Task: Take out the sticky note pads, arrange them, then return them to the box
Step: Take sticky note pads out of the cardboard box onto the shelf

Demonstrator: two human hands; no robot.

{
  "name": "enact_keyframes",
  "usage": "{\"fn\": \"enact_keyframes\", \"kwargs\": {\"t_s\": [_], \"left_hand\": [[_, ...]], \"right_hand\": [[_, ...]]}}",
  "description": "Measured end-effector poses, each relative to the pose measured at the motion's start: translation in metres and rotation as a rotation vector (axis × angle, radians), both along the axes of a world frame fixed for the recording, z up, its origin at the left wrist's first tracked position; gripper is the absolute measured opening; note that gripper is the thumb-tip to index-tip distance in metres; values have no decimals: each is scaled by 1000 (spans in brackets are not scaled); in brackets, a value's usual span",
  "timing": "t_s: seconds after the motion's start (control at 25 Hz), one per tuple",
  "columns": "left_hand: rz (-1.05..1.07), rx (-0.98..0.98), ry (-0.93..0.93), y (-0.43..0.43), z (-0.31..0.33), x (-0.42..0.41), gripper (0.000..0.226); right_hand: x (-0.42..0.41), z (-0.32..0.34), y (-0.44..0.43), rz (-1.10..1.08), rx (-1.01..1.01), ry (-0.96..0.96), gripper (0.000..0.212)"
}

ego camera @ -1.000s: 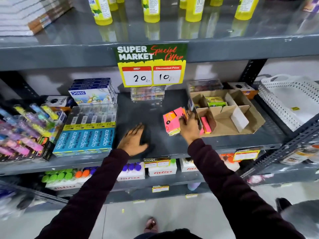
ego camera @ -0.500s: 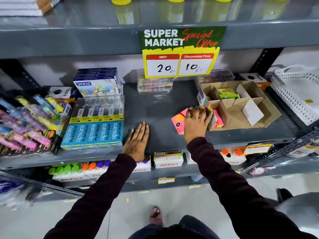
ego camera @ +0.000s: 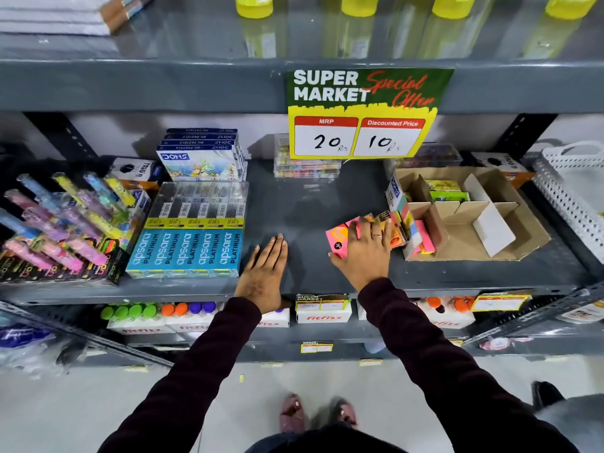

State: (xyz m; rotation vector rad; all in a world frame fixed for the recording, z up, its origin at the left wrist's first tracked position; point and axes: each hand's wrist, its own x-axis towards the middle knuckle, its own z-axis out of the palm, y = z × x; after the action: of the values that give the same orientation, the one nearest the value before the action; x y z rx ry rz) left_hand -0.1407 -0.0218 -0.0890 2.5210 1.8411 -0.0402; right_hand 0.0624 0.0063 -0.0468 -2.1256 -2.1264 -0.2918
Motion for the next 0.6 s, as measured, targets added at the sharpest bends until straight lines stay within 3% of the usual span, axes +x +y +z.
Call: {"fn": "enact_keyframes", "kwargs": {"t_s": [0.28, 0.44, 0.6], "left_hand": [[-19, -14, -19, 1, 4, 0, 121], [-10, -43, -109, 0, 4, 0, 112], [-4, -20, -124, -2, 5, 0, 107]], "right_hand": [[-33, 15, 34, 2, -22, 164, 74], [-58, 22, 71, -10, -245, 403, 74], [-78, 10, 89, -2, -273, 395, 77]]}}
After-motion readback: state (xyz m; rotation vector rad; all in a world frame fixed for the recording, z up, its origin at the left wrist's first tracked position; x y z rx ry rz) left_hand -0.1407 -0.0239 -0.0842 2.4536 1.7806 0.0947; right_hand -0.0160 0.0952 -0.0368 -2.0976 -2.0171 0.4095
